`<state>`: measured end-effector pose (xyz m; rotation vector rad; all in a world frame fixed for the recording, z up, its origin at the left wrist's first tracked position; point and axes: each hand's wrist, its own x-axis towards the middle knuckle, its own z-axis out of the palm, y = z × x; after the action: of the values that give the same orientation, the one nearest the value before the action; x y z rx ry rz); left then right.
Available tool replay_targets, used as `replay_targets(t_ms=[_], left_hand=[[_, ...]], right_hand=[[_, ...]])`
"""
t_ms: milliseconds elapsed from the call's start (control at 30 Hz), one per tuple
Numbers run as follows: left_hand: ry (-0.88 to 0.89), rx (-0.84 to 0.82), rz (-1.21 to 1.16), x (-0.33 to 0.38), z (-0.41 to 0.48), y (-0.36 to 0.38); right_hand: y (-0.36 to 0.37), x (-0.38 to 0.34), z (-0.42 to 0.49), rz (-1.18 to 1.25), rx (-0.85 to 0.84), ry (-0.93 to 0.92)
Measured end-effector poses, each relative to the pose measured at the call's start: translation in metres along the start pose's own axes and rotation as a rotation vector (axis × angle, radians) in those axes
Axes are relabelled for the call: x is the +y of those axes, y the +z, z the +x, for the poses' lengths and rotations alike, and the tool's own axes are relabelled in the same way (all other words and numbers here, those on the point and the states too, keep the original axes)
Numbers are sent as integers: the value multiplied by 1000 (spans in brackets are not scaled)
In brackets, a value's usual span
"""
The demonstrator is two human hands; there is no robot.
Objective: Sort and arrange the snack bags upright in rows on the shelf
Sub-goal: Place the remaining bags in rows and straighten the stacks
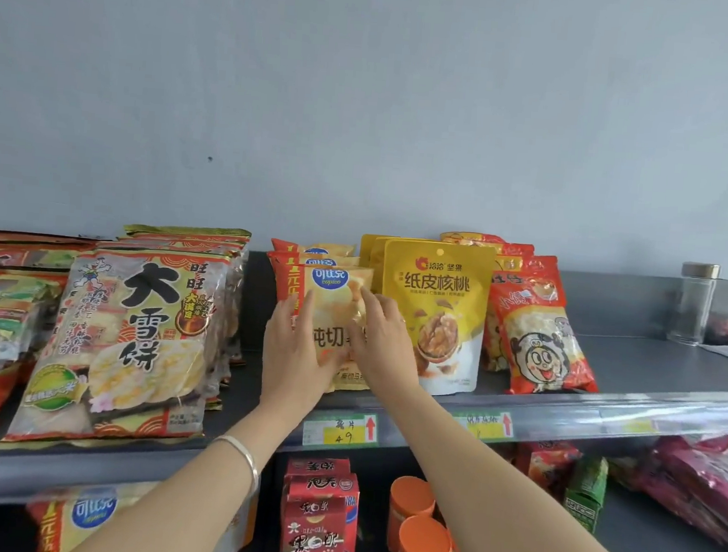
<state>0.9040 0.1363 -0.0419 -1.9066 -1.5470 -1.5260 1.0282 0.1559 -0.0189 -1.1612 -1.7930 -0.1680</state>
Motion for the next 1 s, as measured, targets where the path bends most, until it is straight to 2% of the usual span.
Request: replay_targets(t_ms=[100, 200, 300, 433, 500, 567, 800, 1000], left_hand=[[112, -2, -21, 25, 0, 10], [148, -167, -168, 49, -1, 31], [56, -284, -333, 66, -1, 56], [-200, -314, -455, 76, 8, 80], [-313, -326, -533, 76, 12, 87], [-359, -349, -613, 75, 14, 91], [-309, -434, -709, 73, 7, 100], [-236, -381, -516, 68, 1, 102]], right_hand=[[-21, 16, -6, -174, 223, -33], [-35, 40, -10, -189, 349, 231], [-42, 64, -11, -53, 353, 489], [-41, 83, -9, 247, 280, 692], [-36, 87, -7, 332, 243, 713], [-33, 89, -5, 311, 222, 701], [-36, 105, 7, 416, 291, 785], [-30, 110, 3, 403, 293, 777]])
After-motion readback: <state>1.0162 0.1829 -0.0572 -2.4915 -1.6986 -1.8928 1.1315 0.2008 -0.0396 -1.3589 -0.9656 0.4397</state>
